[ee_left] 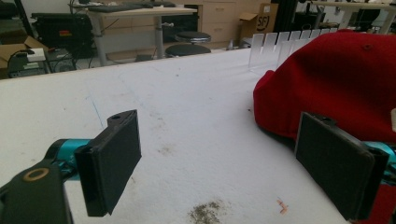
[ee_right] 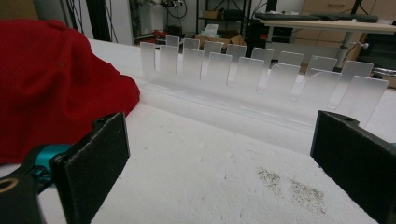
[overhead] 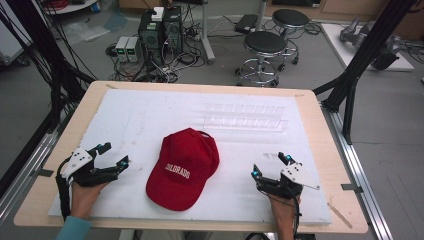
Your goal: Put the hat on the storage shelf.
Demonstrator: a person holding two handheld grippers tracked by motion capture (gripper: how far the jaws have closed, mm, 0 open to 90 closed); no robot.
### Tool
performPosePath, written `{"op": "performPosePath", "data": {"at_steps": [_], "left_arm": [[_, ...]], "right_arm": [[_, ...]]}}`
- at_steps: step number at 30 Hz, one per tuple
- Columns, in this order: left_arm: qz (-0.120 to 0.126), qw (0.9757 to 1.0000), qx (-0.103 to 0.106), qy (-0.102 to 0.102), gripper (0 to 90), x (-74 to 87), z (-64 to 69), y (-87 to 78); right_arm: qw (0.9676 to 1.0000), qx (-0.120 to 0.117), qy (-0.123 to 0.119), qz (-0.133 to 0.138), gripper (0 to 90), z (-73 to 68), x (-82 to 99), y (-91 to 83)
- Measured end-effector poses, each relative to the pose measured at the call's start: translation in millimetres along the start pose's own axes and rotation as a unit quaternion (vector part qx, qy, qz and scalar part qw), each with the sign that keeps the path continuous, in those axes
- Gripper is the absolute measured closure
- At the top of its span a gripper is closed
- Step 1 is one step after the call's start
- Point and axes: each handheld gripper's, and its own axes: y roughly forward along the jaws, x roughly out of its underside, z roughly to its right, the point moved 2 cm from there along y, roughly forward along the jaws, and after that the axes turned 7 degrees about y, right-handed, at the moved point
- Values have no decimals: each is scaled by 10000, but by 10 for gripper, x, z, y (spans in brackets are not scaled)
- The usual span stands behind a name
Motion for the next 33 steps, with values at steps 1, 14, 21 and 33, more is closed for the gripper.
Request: {"op": "performPosePath", "data": {"at_steps": [1,14,21,33], "left_arm": [[-1,10000,-1,-14,148,1,-2,-1],[34,9999,-7,-94,149,1,-14,-2],[59,10000,16,-18,150,1,-3,-11],[56,10000,13,-66,149,-7,-5,-14]], "right_arm": [[10000,-7,-9,4,34,1,0,1],[10000,-12,53,28,34,19,-3,-3],[10000,13,34,27,34,10,-2,-2],[10000,48,22,26,34,6,-1,-4]]}}
